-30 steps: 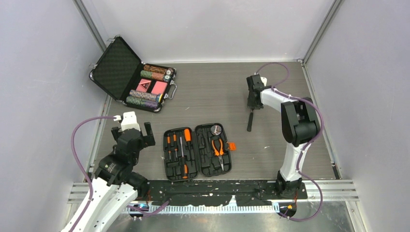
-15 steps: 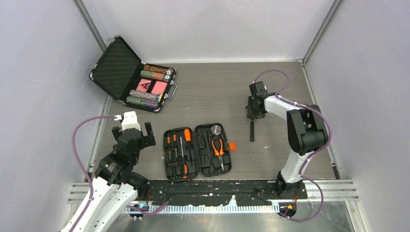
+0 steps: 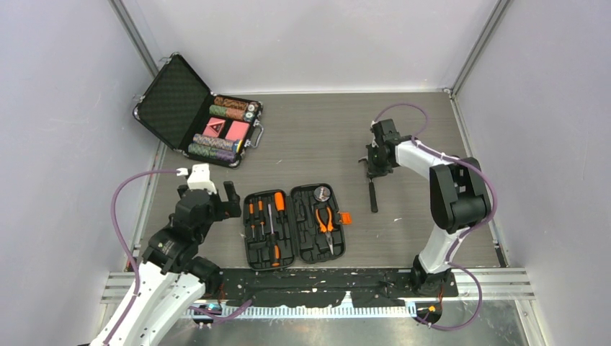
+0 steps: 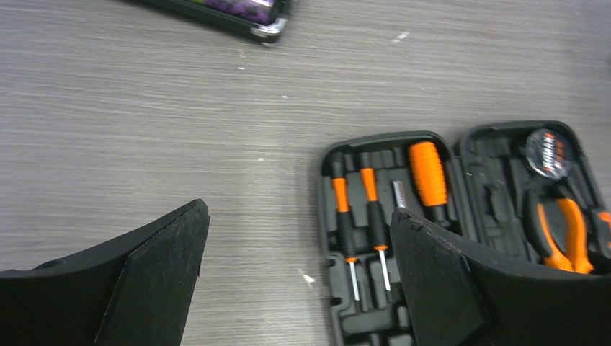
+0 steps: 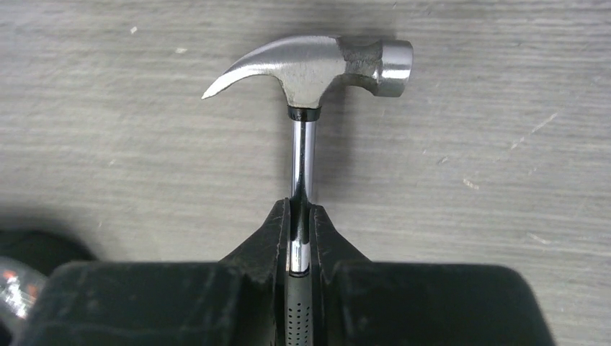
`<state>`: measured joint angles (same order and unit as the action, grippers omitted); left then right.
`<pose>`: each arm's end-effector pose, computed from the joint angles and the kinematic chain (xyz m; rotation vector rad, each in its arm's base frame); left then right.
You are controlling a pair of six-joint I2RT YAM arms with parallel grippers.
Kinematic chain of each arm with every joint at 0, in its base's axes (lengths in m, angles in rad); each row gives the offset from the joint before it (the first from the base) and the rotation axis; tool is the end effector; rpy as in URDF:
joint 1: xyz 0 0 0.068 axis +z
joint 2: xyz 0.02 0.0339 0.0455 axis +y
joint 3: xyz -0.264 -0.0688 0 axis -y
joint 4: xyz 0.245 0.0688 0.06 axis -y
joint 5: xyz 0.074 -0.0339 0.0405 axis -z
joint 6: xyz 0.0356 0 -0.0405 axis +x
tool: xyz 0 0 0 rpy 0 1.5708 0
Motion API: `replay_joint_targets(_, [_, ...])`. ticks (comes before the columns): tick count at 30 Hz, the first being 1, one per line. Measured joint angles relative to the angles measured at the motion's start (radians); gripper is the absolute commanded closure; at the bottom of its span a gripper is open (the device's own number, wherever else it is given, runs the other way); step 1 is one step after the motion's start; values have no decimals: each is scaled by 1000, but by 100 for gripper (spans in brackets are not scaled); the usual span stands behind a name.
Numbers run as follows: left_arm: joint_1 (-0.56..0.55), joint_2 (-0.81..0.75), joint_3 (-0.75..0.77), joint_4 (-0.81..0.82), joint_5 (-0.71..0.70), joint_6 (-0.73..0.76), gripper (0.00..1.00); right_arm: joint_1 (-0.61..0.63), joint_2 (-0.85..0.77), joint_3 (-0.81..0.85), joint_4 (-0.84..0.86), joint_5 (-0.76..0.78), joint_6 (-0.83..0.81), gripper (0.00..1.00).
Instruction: Pack the tool kit
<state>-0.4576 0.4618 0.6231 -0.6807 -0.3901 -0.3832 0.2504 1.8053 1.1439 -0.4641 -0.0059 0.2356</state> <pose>0.1035 -0.0359 0.2766 -0.1575 2.0436 -0.1149 0.3475 0.0891 0.1682 -0.0218 2.7065 0.1552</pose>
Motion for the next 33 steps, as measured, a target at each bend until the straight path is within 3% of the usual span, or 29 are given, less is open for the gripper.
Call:
replay_joint_targets(13, [1,267,109,173,382,-142,3,150,-359,-34,-4,-5,-81,95])
replay_joint_targets(24, [1,407,174,319,652,-270,2,519,-470,-63,-4,-79,-288,95])
replay_joint_targets(33, [-8,488,174,402,784,-354,10,629,-520,-48,-16,-131,-384,94])
